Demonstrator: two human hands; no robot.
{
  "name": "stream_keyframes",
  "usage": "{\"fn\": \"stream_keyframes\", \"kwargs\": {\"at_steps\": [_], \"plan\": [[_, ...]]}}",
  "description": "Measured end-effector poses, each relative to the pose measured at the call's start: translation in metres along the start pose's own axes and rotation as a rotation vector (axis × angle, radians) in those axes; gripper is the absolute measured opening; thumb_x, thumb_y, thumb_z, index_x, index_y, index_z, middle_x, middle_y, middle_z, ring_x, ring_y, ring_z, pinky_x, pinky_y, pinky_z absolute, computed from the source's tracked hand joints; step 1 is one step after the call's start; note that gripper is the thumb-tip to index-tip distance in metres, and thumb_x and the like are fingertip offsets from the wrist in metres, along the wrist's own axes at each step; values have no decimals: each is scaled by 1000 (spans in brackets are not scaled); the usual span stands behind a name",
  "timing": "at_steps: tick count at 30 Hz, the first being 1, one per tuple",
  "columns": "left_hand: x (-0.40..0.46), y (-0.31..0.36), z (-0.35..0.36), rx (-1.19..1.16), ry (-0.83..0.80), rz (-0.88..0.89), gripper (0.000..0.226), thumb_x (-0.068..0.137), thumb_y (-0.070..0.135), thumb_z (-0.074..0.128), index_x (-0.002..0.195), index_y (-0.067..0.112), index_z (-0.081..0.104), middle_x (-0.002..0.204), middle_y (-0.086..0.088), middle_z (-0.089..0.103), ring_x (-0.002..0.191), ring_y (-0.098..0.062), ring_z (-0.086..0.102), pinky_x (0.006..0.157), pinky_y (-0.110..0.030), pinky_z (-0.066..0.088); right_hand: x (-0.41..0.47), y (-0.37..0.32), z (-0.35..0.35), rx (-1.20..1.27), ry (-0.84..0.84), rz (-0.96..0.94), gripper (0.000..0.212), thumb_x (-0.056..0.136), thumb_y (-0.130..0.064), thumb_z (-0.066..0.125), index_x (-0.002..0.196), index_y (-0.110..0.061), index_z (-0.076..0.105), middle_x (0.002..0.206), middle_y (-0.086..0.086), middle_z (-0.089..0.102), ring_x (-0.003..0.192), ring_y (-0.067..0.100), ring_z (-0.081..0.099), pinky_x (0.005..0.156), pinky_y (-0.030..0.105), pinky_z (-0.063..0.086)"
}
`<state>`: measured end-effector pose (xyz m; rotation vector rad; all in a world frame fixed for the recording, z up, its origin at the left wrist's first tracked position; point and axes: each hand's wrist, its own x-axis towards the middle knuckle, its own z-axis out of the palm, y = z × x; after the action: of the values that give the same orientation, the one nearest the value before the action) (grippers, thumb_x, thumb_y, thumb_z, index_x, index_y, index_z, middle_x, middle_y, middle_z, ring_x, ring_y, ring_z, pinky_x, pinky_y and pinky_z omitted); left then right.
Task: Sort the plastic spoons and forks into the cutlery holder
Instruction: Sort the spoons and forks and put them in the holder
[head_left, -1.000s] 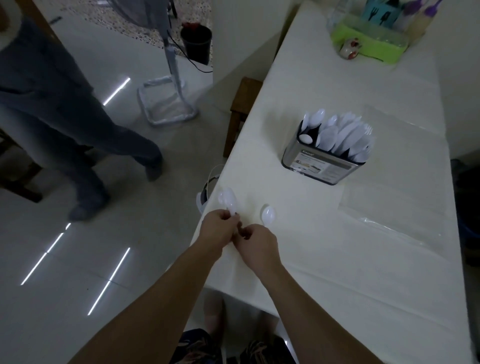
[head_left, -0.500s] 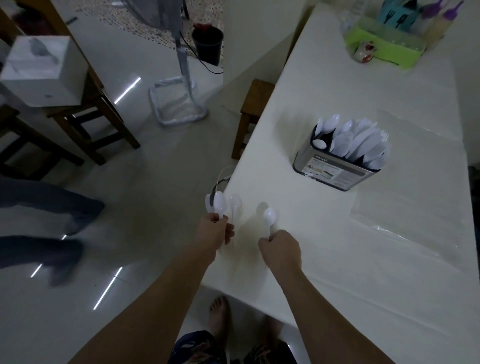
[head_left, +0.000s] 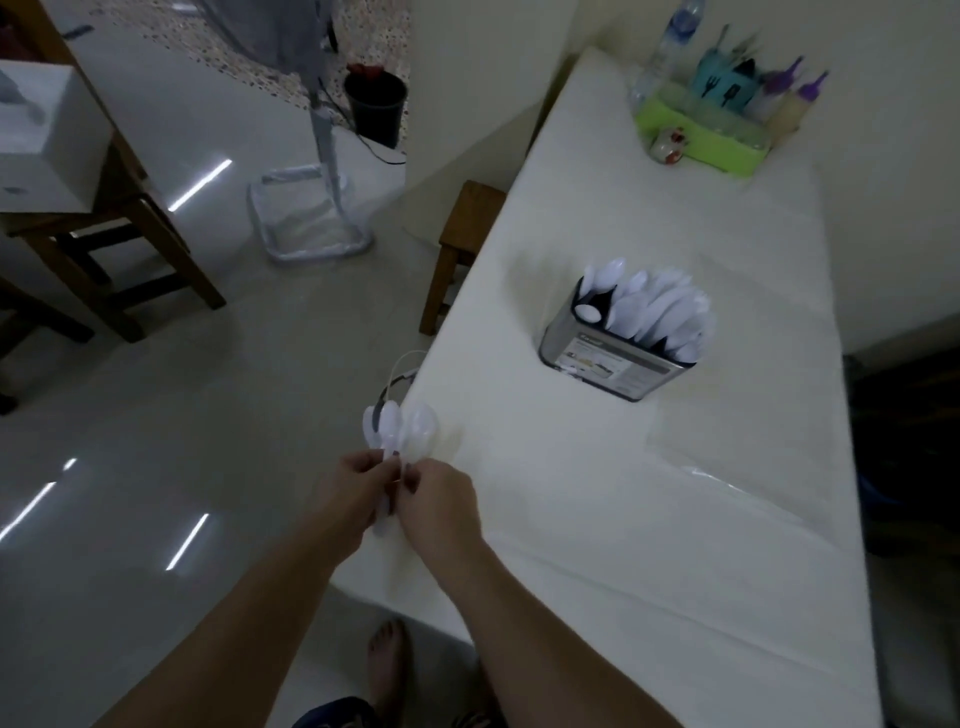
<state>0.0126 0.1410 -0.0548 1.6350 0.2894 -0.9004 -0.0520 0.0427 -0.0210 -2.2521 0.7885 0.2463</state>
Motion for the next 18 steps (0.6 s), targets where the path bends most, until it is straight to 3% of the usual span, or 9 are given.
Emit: {"fn": "stream_keyframes", "kwargs": {"at_steps": [6,9,14,18], "plan": [[5,2,-2,124,1,78,14,89,20,66,82,20,79,71,-12,72,64,-24,64,61,-34,49,3,-3,-5,-90,-47,-58,41,98,-39,42,96,-10,71,91,12,72,85,30,67,73,34,51],[11,2,-4,124,34,99,14,81,26,67,88,20,78,81,-12,75,78,-31,70,71,-44,56,0,-4,-7,-63,-80,-93,39,97,-38,42,98,-11,71,94,12,71,86,31,66,72,34,51],[22,-3,0,-24,80,57,15,99,12,54,98,4,67,85,-14,72,76,-33,68,72,-43,53,10,3,-10,-80,91,119,26,97,-27,45,111,-11,60,108,9,64,98,28,63,82,34,49],[17,0,2,-59,61,62,15,99,12,53,93,7,66,90,-15,71,81,-34,66,74,-41,53,14,10,-8,-142,37,217,24,98,-18,46,119,-6,53,119,15,59,107,31,60,89,38,49]]}}
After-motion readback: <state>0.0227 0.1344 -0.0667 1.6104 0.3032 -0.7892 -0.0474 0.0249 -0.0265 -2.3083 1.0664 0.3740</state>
